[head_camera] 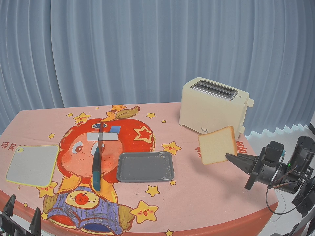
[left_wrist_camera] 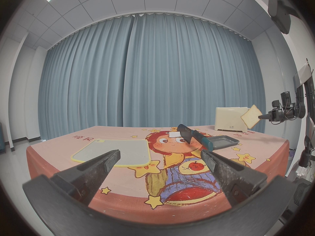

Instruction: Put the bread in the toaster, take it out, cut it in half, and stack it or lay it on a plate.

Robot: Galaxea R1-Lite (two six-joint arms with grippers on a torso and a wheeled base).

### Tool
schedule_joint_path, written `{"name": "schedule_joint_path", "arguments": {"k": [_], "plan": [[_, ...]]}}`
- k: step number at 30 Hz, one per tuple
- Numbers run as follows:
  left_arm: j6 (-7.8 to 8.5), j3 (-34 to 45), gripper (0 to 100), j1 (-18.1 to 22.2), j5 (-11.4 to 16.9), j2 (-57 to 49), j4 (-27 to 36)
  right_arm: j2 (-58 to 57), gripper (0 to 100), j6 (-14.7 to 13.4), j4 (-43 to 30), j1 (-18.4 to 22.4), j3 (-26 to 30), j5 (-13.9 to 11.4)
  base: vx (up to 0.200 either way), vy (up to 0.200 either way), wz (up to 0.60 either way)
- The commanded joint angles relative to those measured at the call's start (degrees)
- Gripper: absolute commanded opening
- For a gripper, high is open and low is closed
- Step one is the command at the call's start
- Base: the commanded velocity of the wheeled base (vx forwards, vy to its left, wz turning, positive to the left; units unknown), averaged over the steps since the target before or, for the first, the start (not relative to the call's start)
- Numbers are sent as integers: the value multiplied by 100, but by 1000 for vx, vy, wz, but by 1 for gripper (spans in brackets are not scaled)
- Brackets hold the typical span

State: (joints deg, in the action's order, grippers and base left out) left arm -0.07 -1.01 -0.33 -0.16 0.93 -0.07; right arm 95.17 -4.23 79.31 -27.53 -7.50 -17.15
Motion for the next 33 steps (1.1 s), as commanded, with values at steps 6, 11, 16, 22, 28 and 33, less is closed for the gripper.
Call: {"name": "schedule_joint_path", "arguments": {"k": [6, 11, 16, 22, 28, 33], "plan": [[-1, 101, 100, -2, -2, -14, -1, -227, 0, 511, 5, 670, 214, -895, 0, 0, 0], [-1, 101, 100, -2, -2, -5, -1, -210, 0, 862, 5, 1030, 328, -1317, 0, 0, 0], [-1, 101, 100, -2, -2, -14, -1, -227, 0, 968, 14, 1135, 398, -1502, 0, 0, 0], [-1, 101, 100, 7, -2, -14, -1, -210, 0, 950, 14, 1083, 407, -1502, 0, 0, 0], [-1, 101, 100, -2, -2, -14, -1, -218, 0, 959, 14, 1065, 433, -1510, 0, 0, 0], [-1, 101, 100, 7, -2, -14, -1, -315, 0, 950, 14, 916, 442, -1502, 0, 0, 0]]}}
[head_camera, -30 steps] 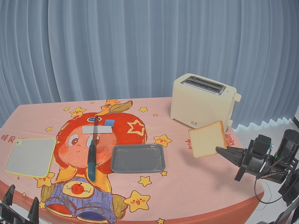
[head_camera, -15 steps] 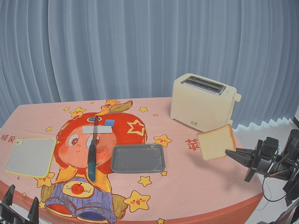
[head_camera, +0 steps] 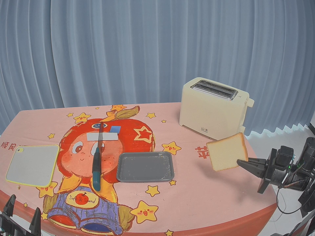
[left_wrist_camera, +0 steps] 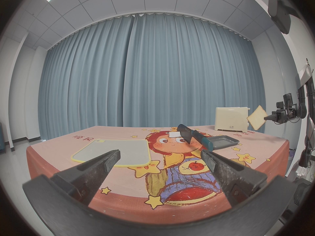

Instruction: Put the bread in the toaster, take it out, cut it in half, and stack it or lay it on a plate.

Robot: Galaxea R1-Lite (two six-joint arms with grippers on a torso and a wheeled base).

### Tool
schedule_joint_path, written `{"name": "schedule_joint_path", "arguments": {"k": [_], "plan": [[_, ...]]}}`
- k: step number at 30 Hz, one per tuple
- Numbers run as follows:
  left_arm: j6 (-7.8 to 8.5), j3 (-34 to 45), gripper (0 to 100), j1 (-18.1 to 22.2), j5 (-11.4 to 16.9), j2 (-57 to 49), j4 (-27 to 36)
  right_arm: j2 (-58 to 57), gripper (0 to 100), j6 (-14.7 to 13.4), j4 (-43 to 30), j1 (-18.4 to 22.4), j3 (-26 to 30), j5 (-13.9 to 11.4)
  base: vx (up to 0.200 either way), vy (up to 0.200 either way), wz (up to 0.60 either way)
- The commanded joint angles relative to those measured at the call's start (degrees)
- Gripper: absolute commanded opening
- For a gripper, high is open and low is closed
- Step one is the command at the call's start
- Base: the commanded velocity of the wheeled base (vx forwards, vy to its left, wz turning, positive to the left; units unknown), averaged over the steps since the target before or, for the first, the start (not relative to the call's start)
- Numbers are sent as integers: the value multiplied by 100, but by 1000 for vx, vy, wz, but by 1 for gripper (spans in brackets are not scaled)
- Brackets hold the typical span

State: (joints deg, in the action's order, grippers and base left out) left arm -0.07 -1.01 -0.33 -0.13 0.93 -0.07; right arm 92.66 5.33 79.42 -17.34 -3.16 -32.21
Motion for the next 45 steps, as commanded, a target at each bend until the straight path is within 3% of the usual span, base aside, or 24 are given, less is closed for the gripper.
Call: {"name": "schedule_joint_path", "arguments": {"k": [1, 13, 26, 45], "plan": [[-1, 101, 100, -2, -4, -14, -1, -73, 0, -5, 3, -121, -1, 4, 0, 0, 0], [-1, 101, 100, -2, -4, -14, -1, -257, 0, -14, -94, -209, -774, -14, 0, 0, 0], [-1, 101, 100, 7, -4, -14, -1, -205, 0, 12, -287, -183, -941, -84, 0, 0, 0], [-1, 101, 100, -2, -4, -14, -1, -187, 0, 12, -533, 20, -1855, -93, 0, 0, 0]]}}
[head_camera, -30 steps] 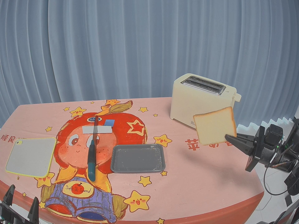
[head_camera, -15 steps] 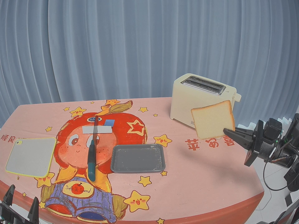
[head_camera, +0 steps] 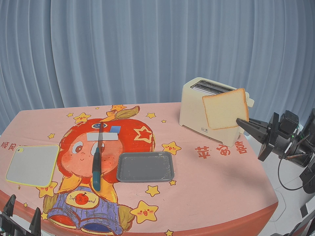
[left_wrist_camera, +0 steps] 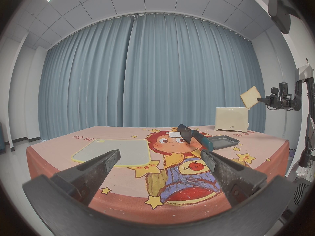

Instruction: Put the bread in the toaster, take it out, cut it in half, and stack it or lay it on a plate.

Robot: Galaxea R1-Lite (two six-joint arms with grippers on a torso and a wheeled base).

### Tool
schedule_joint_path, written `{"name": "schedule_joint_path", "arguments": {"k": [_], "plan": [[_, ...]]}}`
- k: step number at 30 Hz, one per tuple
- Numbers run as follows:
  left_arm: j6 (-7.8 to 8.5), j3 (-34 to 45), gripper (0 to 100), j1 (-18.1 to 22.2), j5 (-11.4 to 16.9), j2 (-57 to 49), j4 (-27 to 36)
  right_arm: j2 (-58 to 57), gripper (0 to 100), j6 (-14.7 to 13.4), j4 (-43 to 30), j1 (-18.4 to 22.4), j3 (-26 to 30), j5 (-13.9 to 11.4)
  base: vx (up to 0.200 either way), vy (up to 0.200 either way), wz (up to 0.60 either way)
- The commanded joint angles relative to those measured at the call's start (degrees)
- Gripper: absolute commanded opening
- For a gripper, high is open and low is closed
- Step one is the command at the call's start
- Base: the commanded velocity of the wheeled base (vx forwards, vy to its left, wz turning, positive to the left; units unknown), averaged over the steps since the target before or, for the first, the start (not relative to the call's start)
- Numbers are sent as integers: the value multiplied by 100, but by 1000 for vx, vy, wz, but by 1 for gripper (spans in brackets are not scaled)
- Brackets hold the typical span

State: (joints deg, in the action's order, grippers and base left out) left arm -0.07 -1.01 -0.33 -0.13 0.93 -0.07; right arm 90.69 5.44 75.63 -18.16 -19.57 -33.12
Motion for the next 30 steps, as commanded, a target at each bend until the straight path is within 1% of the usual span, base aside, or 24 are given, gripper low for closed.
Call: {"name": "schedule_joint_path", "arguments": {"k": [1, 4, 6, 18, 19, 21, 23, 26, 28, 30], "plan": [[-1, 101, 100, 7, -4, -14, -1, -25, 0, 1, -330, 146, -293, -1, 0, 0, 0], [-1, 101, 100, -2, -4, -14, -1, -86, 0, 10, -787, 190, -548, -1, 0, 0, 0], [-1, 101, 100, 7, -4, -14, -1, -86, 0, 19, -883, 261, -627, -10, 0, 0, 0], [-1, 101, 100, 7, -4, -14, -1, -25, 0, 36, -936, 445, -1023, -54, 0, 0, 0], [-1, 101, 100, 7, -4, -14, -1, -25, 0, 54, -1077, 480, -1111, -72, 0, 0, 0], [-1, 101, 100, -2, -4, -14, -1, -33, 0, 151, -1340, 551, -1287, -89, 0, 0, 0], [-1, 101, 100, -2, -4, -5, -1, -33, 0, 353, -1604, 683, -1515, -133, 0, 0, 0], [-1, 101, 100, -2, -4, -14, -1, -7, 0, 616, -1973, 920, -1831, -379, 0, 0, 0], [-1, 101, 100, -2, -4, -14, -1, 19, 0, 731, -2184, 1034, -2007, -423, 0, 0, 0], [-1, 101, 100, 7, -4, -14, -1, 19, 0, 766, -2369, 1087, -2139, -458, 0, 0, 0]]}}
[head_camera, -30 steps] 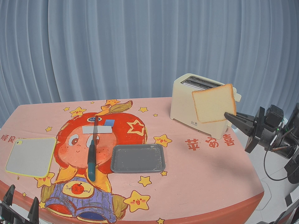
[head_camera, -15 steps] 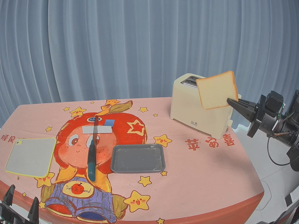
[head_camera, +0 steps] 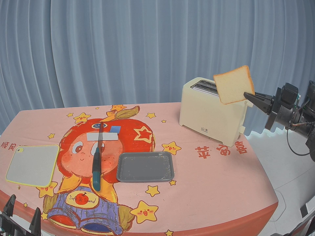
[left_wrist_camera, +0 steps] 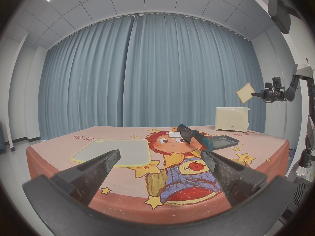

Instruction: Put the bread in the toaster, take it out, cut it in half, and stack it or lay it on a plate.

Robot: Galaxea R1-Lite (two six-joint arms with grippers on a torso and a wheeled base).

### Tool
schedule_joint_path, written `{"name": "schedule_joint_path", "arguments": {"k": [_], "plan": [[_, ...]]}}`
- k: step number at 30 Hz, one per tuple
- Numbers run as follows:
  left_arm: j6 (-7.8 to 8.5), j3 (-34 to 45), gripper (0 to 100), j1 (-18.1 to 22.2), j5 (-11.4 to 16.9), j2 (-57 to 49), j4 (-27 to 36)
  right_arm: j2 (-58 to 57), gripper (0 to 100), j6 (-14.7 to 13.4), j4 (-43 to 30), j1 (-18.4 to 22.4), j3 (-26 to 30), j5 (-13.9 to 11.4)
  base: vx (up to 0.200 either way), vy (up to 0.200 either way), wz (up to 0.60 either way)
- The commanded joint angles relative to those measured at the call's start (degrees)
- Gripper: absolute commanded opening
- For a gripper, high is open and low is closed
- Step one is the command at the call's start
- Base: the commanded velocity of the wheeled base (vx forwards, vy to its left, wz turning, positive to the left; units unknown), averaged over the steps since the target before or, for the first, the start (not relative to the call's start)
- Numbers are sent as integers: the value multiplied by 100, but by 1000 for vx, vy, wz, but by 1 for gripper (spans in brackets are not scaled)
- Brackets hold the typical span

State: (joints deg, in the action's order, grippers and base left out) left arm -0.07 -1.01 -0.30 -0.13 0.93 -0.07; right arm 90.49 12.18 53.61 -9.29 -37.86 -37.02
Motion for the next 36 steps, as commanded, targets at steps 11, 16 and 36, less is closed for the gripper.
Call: {"name": "schedule_joint_path", "arguments": {"k": [11, 16, 36], "plan": [[-1, 101, 100, 4, -4, -14, -1, 531, 0, 435, -774, 525, -1329, -297, 0, 0, 0], [-1, 101, 100, -5, -4, -14, -1, 839, 0, 558, -1160, 533, -1935, -314, 0, 0, 0], [-1, 101, 100, -5, -4, -14, -1, 2060, 0, 997, -1415, 903, -2814, -508, 0, 0, 0]]}}
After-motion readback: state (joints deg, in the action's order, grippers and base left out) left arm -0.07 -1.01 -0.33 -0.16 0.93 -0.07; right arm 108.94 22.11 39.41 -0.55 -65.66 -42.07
